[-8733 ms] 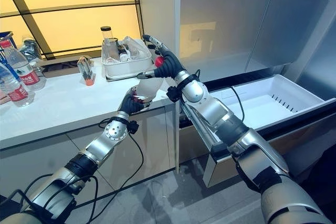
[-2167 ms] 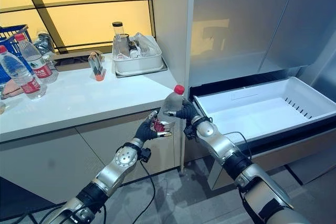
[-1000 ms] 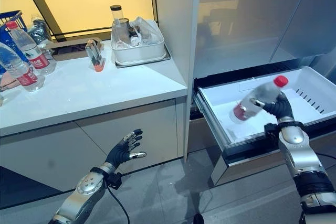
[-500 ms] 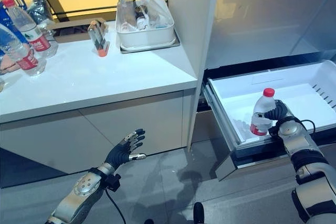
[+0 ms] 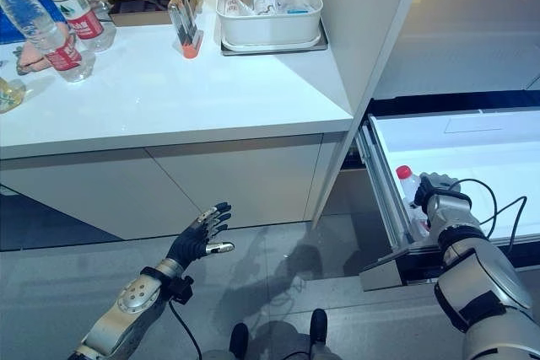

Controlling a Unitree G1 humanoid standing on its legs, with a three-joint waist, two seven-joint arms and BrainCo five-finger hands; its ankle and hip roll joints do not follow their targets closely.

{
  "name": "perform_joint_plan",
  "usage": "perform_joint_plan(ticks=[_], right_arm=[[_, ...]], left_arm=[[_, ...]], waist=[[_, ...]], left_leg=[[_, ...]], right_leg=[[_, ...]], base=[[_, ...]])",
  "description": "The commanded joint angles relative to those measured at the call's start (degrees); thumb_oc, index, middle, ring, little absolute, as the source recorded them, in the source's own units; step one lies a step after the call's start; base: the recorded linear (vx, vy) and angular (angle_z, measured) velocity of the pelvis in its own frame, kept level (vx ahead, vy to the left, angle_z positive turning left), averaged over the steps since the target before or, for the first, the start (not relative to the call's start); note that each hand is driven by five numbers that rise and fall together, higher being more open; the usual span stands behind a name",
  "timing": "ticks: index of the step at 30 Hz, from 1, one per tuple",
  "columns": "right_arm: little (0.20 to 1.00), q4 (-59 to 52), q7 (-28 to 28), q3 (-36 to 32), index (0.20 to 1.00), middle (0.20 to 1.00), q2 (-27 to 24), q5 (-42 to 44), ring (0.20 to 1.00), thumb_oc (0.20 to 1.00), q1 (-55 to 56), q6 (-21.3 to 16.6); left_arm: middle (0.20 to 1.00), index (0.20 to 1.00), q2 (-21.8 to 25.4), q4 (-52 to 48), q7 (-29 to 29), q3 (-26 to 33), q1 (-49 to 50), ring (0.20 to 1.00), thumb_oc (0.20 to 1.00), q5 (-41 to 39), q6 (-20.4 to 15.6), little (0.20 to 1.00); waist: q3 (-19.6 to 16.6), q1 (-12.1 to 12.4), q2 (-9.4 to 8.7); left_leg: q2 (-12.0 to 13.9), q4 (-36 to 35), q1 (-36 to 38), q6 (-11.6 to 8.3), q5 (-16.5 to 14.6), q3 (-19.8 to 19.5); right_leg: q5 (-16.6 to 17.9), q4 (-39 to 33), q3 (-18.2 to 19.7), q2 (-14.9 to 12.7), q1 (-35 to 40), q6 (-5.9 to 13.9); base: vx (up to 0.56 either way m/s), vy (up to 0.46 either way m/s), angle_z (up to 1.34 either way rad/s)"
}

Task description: Take the drinks into the refrigerator

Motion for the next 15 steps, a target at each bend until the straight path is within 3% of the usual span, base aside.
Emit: perform_joint_plan(ticks=[1,5,9,12,15], right_arm=[[1.000,0.6,3.2,3.7,1.000,1.000,8.8,3.0,1.000,1.000,1.7,-3.4],[1.000,-0.1,1.3,2.2,1.000,1.000,12.1,6.9,1.000,1.000,1.3,-3.7],[1.000,-1.4,0.1,0.4,1.000,1.000,13.1,10.2,1.000,1.000,1.2,-4.1],[1.000,-6.3,-2.2,-6.9,1.000,1.000,12.7,24.0,1.000,1.000,3.6,-6.6],[1.000,-8.2,-4.1,-12.2,1.000,1.000,11.7,31.9,1.000,1.000,6.5,-8.5]], left_arm=[[1.000,1.000,-0.4,-7.7,1.9,2.7,-3.4,1.000,1.000,0.9,-4.9,1.000],[1.000,1.000,-1.0,-9.3,3.1,2.9,-3.1,1.000,1.000,0.2,-5.5,1.000],[1.000,1.000,-1.2,-9.2,3.7,3.0,-3.4,1.000,1.000,0.3,-5.7,1.000],[1.000,1.000,-1.6,-8.1,4.2,3.3,-3.8,1.000,1.000,0.8,-6.2,1.000],[1.000,1.000,-1.2,-7.7,3.9,3.5,-3.7,1.000,1.000,1.5,-6.4,1.000]], waist=[[4.7,0.7,0.97],[6.7,1.2,2.94],[7.3,1.1,3.55],[7.8,0.3,4.00],[8.0,-0.3,4.06]], left_leg=[[-3.7,2.4,-7.3,1.77,0.9,-4.5],[-3.9,2.1,-8.0,1.59,2.0,-4.7],[-3.8,1.9,-8.0,1.44,2.4,-4.9],[-3.6,1.4,-7.5,1.33,2.6,-5.4],[-3.5,1.3,-7.1,1.21,2.6,-5.7]], right_leg=[[-7.1,1.1,-0.9,-2.3,4.5,3.47],[-7.0,1.4,-1.0,-2.4,3.5,3.27],[-7.2,1.6,-1.3,-2.4,3.4,3.23],[-7.4,1.5,-1.6,-2.3,3.8,3.17],[-7.6,1.5,-2.0,-2.4,4.3,3.17]], base=[[-0.05,0.002,0.01],[-0.06,0.014,0.03],[-0.04,0.000,0.05],[-0.03,-0.009,0.09],[-0.03,-0.016,0.04]])
